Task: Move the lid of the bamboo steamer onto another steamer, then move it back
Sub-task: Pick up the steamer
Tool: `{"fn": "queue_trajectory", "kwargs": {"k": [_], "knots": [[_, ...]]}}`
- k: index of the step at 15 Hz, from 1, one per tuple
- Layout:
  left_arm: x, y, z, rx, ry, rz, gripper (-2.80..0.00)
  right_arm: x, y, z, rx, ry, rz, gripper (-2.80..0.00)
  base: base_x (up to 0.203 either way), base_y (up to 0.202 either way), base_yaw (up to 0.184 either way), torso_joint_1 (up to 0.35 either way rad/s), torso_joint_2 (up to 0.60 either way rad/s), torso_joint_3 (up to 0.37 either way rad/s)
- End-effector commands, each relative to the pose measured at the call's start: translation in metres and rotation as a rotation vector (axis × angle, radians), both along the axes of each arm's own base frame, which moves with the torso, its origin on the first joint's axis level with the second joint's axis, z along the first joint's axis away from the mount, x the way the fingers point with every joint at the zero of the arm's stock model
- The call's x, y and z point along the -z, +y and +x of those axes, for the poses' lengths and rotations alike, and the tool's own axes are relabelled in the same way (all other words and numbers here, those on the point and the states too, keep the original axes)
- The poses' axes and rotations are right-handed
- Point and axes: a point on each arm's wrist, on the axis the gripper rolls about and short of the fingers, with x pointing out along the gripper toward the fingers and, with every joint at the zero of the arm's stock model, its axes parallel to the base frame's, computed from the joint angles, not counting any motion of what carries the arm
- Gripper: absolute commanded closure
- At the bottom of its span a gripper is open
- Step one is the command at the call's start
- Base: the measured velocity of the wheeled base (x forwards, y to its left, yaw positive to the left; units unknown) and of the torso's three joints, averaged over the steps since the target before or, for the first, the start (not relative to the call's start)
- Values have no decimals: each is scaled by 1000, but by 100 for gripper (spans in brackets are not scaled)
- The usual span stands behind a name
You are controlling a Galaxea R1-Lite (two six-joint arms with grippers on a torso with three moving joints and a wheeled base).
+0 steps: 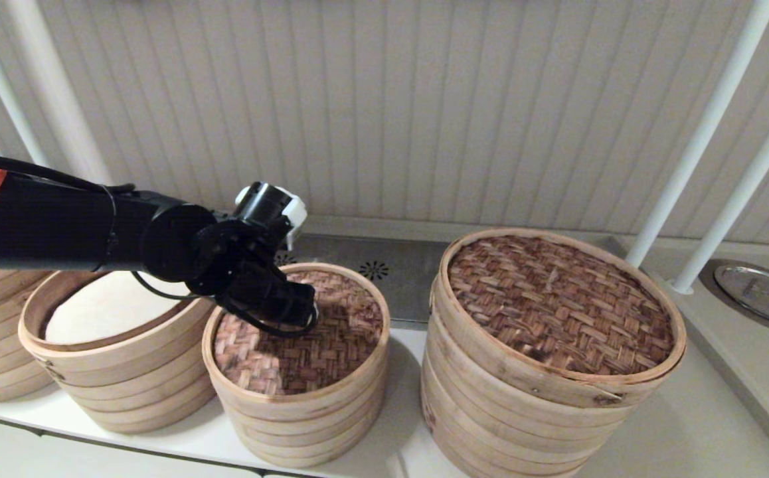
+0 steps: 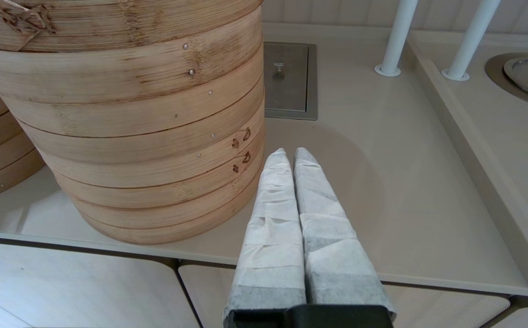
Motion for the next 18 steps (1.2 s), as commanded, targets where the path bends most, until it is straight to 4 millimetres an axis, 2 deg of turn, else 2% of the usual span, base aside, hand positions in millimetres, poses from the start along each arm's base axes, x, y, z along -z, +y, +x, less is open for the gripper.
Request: {"fn": "queue_trajectory", "kwargs": {"k": [1,9,18], "knots": [[-1,-1,0,0,-2,0,0,0,0,0,-1,3,0,0,0,0,0,0,0,0],[-1,-5,-3,9,-4,-3,0,0,0,0,-1,3,1,0,0,0,0,0,0,0],[-20,-2,-7,5,-53,-36,0,0,0,0,-1,1,1,0,0,0,0,0,0,0]]}}
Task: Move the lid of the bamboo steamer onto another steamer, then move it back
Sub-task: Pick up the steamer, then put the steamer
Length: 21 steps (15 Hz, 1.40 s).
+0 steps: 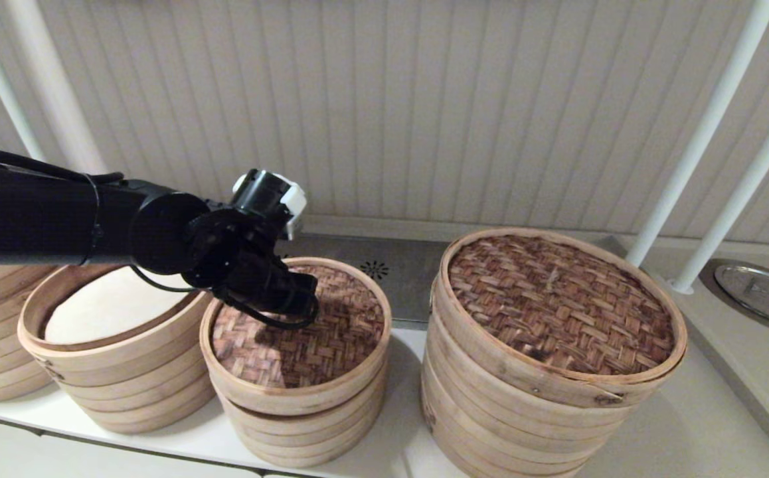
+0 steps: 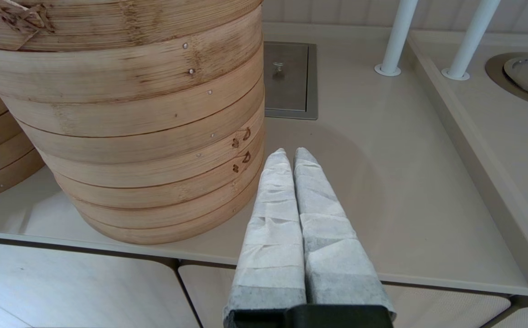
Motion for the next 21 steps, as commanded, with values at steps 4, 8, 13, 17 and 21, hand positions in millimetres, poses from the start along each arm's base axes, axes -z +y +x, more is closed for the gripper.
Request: {"fn": "queue_trajectory", "kwargs": {"k": [4,8,13,17,21], "knots": [[-17,3,-5,-8,-42,-31,0,0,0,0,-1,2,0,0,0,0,0,0,0,0],[-33,8,-12,-4,-78,-50,0,0,0,0,-1,2,0,0,0,0,0,0,0,0],[-44,14,-18,-11,-105,-66,0,0,0,0,-1,2,0,0,0,0,0,0,0,0],[-54,24,-22,-28,-122,-73,0,0,0,0,-1,2,0,0,0,0,0,0,0,0],[-70,39,-31,-50,-135,-83,0,0,0,0,-1,1,0,0,0,0,0,0,0,0]]}}
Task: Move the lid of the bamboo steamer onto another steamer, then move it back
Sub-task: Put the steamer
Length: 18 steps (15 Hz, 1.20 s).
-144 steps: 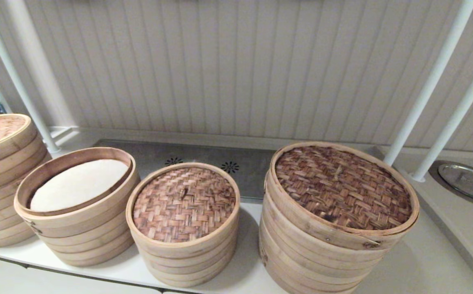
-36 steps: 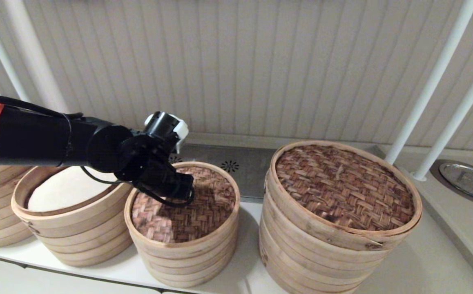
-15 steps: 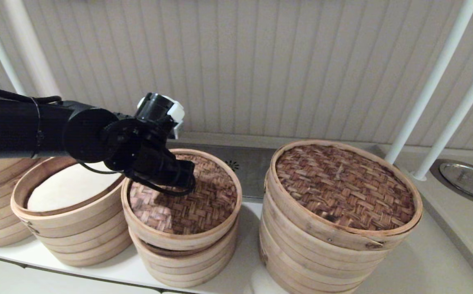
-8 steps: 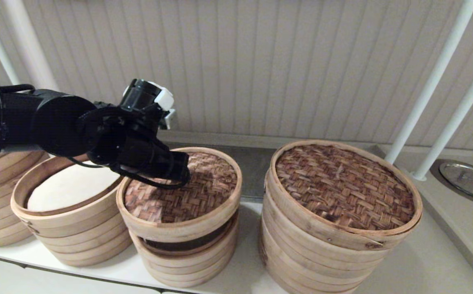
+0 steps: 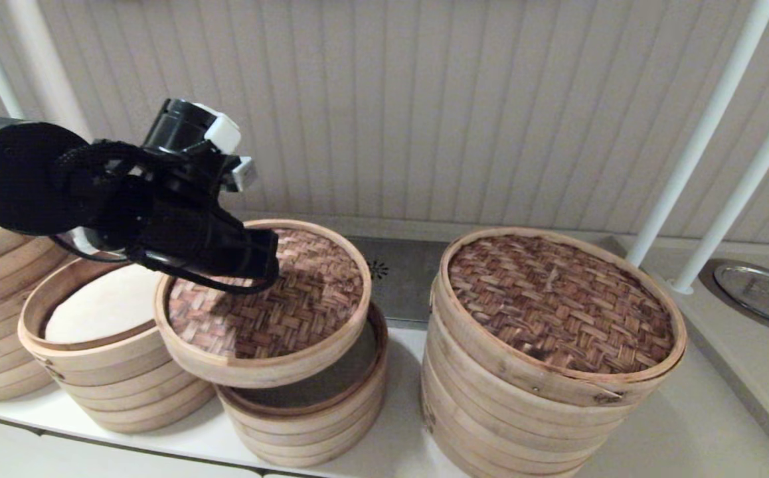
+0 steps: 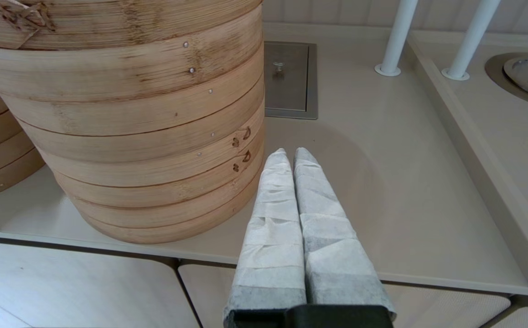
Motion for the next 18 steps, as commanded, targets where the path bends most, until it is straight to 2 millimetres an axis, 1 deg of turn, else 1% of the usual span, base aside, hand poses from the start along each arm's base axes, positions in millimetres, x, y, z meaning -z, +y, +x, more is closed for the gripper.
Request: {"fn": "queue_trajectory", "kwargs": {"k": [1,3,5,6,9,11,12,15,16,17,18], "knots": [[-13,6,-7,-6,-22,-15,0,0,0,0,-1,2,1,0,0,0,0,0,0,0],[-18,13,-7,-26,-28,-18,0,0,0,0,-1,1,1,0,0,0,0,0,0,0],[-23,32,-4,-82,-29,-21,0,0,0,0,-1,2,1,0,0,0,0,0,0,0],[-25,36,-5,-88,-26,-25,0,0,0,0,-1,2,1,0,0,0,0,0,0,0],[-28,67,-1,-151,-13,-40,0,0,0,0,-1,2,0,0,0,0,0,0,0,0],[-28,87,-2,-181,-5,-48,0,0,0,0,-1,2,1,0,0,0,0,0,0,0],[-26,93,-2,-187,5,-48,0,0,0,0,-1,1,1,0,0,0,0,0,0,0],[-23,121,-2,-245,17,-50,0,0,0,0,-1,2,1,0,0,0,0,0,0,0],[-23,127,-3,-251,17,-56,0,0,0,0,-1,2,-1,0,0,0,0,0,0,0],[-24,137,-4,-268,16,-63,0,0,0,0,-1,1,1,0,0,0,0,0,0,0],[-23,139,-5,-265,17,-65,0,0,0,0,-1,1,1,0,0,0,0,0,0,0]]}}
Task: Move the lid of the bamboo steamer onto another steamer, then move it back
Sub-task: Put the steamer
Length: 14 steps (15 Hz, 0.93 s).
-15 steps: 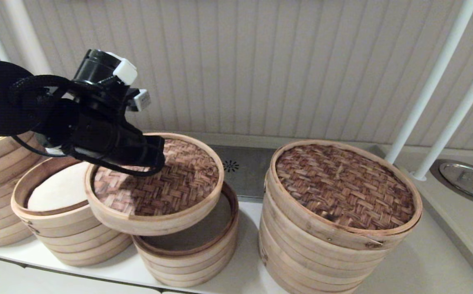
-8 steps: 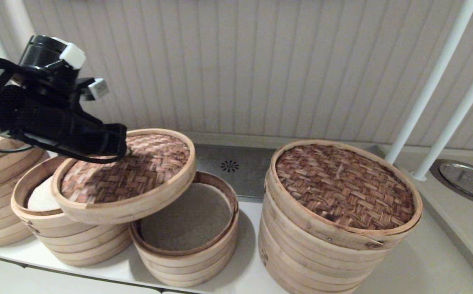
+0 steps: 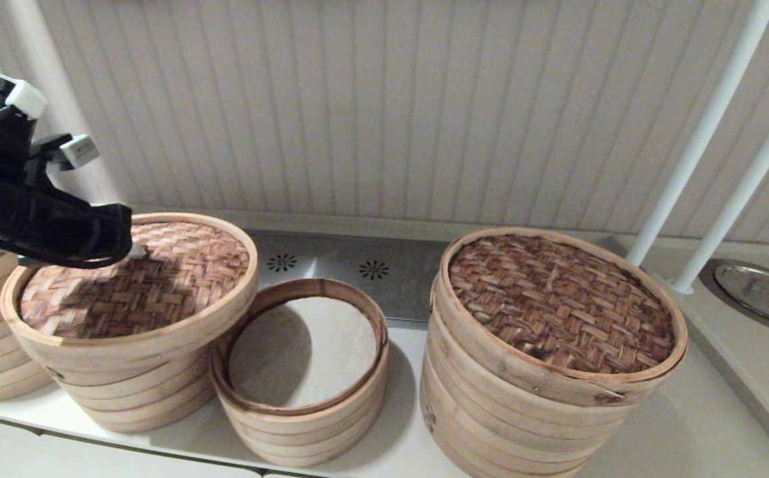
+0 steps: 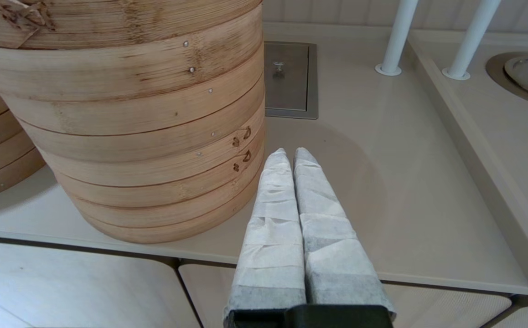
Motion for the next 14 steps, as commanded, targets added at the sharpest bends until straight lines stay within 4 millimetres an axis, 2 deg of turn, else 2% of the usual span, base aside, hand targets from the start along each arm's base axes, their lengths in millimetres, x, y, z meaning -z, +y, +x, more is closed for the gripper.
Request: {"fn": "queue_trajectory", "kwargs": {"k": [1,4,8,14], "knots": [[-1,11,-3,-26,0,-4,0,0,0,0,-1,2,0,0,0,0,0,0,0,0],[5,33,-10,-60,16,-10,0,0,0,0,-1,1,0,0,0,0,0,0,0,0],[11,55,-10,-101,24,-34,0,0,0,0,-1,2,-1,0,0,0,0,0,0,0],[21,72,2,-128,14,-54,0,0,0,0,-1,2,0,0,0,0,0,0,0,0]]}}
